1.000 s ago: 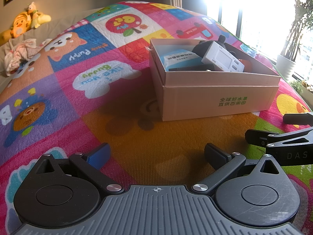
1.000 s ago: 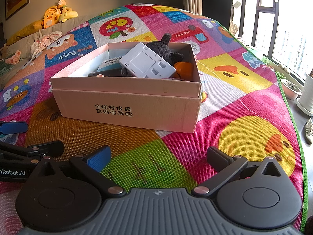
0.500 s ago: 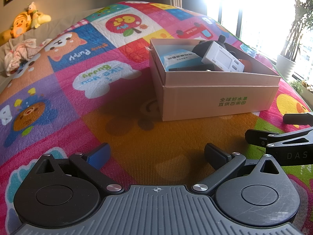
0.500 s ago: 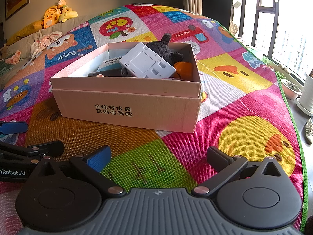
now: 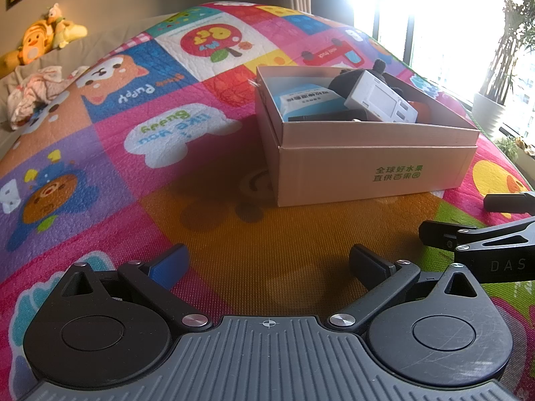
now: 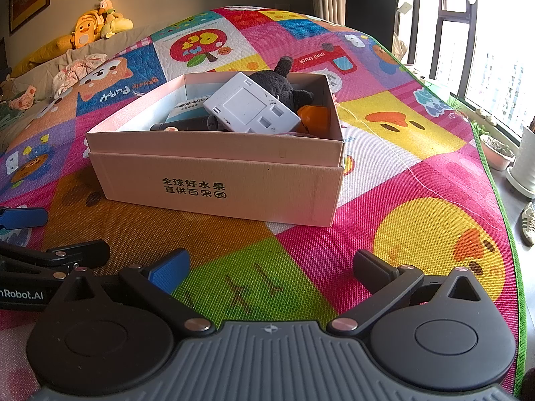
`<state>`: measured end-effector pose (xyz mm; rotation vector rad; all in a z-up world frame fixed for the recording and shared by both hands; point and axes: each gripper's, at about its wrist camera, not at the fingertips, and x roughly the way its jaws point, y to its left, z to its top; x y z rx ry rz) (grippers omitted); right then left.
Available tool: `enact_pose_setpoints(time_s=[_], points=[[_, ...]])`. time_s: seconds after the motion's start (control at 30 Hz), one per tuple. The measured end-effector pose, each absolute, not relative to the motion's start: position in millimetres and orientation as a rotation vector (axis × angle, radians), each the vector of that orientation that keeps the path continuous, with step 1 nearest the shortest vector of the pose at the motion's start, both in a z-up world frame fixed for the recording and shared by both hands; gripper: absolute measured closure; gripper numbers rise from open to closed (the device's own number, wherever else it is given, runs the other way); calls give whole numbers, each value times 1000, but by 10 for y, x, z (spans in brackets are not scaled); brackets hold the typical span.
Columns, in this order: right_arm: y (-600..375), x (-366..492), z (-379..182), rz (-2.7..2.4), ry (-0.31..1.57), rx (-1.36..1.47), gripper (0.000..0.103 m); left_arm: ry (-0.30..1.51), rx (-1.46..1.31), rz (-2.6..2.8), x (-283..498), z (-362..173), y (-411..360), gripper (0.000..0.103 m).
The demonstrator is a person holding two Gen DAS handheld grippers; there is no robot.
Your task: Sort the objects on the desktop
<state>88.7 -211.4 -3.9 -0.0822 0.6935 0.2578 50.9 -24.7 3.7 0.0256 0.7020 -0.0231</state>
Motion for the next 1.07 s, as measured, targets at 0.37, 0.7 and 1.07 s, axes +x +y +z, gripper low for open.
enact_pose_setpoints(time_s=[0.37,0.7,1.07], points=[[-2113,884,-37,258,694,-82,0,703,25,-23,538,40,-256,0],[-2117,885,-34,258,694,-83,0,754,31,-52,567,71,-213,0],[-2099,881,-36,257,693,-84,0,737,13,-46,539,70,-198,0]])
